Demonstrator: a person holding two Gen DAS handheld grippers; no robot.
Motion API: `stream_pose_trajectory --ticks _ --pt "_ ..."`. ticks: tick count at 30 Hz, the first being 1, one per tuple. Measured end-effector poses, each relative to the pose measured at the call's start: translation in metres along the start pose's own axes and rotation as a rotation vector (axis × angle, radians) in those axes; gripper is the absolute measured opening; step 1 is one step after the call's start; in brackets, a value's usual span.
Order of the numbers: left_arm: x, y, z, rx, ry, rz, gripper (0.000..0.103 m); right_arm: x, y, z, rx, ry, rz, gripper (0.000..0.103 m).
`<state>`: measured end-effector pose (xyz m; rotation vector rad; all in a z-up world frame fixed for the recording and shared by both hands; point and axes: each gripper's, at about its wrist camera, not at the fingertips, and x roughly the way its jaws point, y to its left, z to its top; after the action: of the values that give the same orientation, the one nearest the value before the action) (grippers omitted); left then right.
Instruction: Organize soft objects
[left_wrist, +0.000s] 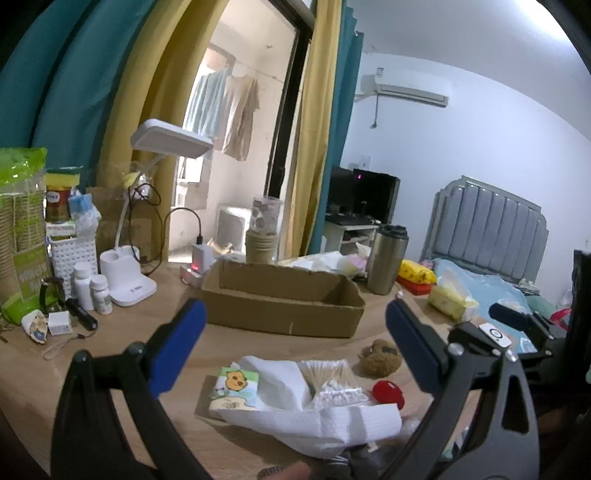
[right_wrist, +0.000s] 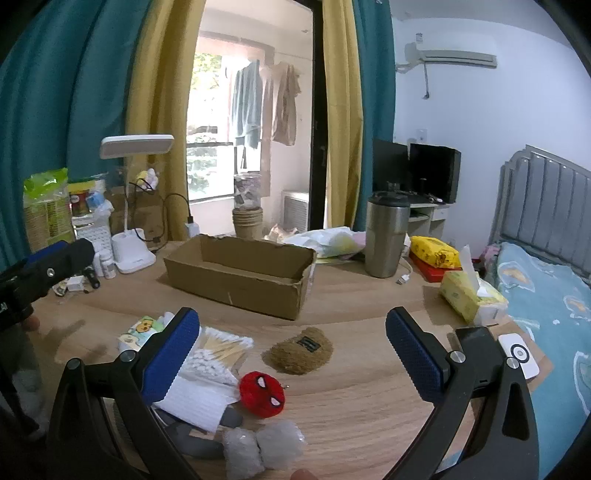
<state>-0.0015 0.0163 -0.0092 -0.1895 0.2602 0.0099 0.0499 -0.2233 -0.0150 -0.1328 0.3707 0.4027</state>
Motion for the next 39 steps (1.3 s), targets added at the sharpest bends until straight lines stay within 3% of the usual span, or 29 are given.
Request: stream_pose_trajectory --ticks 3,11,39 --pt "0.0002 -0.0003 -0.0013 -0.006 0.005 -0.013 0.099 -0.0023 0.0017 0.0013 -0.004 -0.012 0.006 0.103" --pt "0.0001 -0.0039 -0.0003 0.021 0.003 0.037 0.099 -0.0059 0.0038 0.0041 0.003 -0.025 0.015 0.103" --pt "0.0031 -0.0035 -0.0048 0.022 0.018 0.034 0.099 -0.0066 0.0007 0.0009 0.002 -0.028 0.017 0.103"
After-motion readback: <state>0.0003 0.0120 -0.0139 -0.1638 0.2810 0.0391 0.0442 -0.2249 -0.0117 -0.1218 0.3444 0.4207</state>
